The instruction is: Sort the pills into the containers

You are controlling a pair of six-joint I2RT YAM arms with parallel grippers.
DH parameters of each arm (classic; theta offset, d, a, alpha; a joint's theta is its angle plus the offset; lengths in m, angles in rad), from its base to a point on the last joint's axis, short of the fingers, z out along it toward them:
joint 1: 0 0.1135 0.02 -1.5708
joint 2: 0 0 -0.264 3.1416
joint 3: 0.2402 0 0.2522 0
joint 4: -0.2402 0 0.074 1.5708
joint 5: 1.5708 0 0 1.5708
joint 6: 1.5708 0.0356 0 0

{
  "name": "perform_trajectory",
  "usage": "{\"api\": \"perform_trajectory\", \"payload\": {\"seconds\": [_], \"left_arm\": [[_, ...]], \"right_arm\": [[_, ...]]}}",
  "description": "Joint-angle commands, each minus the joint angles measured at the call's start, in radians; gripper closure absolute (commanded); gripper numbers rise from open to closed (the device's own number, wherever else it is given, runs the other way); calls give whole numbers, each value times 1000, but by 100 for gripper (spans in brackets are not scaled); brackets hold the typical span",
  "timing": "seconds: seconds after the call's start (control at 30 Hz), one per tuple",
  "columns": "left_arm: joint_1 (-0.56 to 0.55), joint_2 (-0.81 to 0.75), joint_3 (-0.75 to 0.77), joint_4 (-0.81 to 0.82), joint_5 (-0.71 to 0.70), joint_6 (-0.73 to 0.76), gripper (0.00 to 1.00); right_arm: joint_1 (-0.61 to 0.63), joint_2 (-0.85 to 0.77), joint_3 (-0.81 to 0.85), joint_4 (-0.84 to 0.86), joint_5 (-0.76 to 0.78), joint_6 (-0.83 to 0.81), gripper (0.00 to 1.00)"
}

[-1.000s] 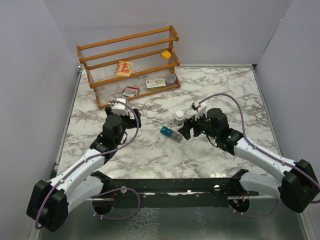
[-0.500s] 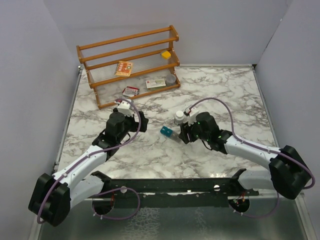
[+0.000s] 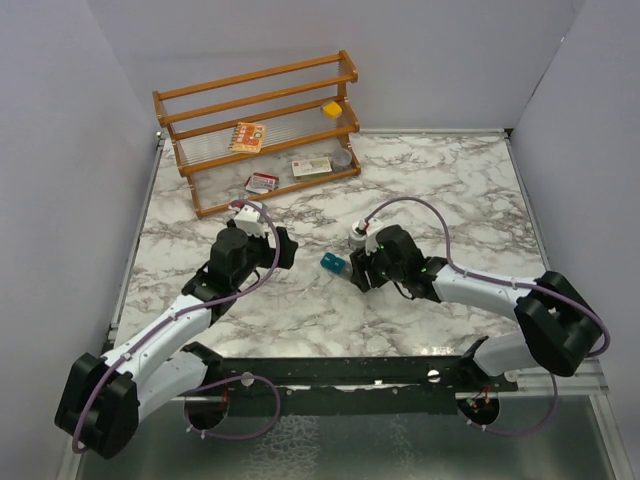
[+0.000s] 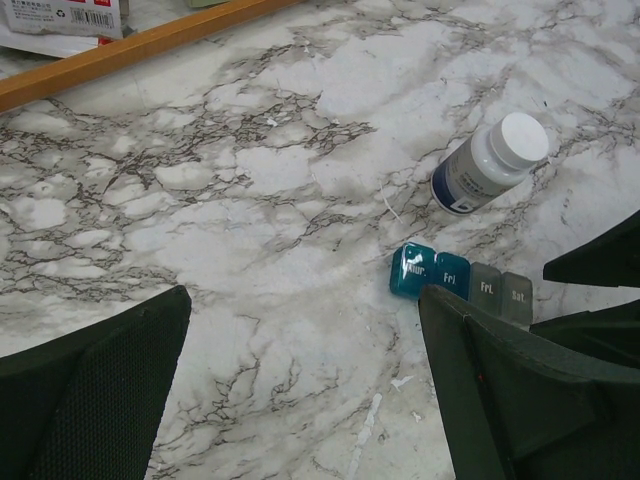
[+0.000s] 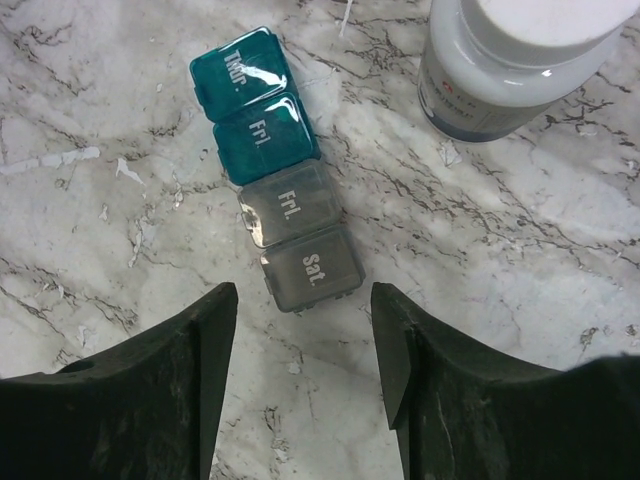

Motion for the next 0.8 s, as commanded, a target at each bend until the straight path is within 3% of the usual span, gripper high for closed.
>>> {"api": "perform_trajectory", "payload": {"seconds": [0.0, 0.57, 0.77], "left_arm": [[1, -15, 6, 5, 14, -2, 1], [1, -11, -10, 22, 23, -8, 1], [1, -9, -10, 21, 21, -6, 1]], "right_arm": [[27, 36, 20, 19, 21, 21, 42], [58, 119, 65, 7, 117, 7, 41], [58, 124, 83, 6, 140, -8, 34]]}}
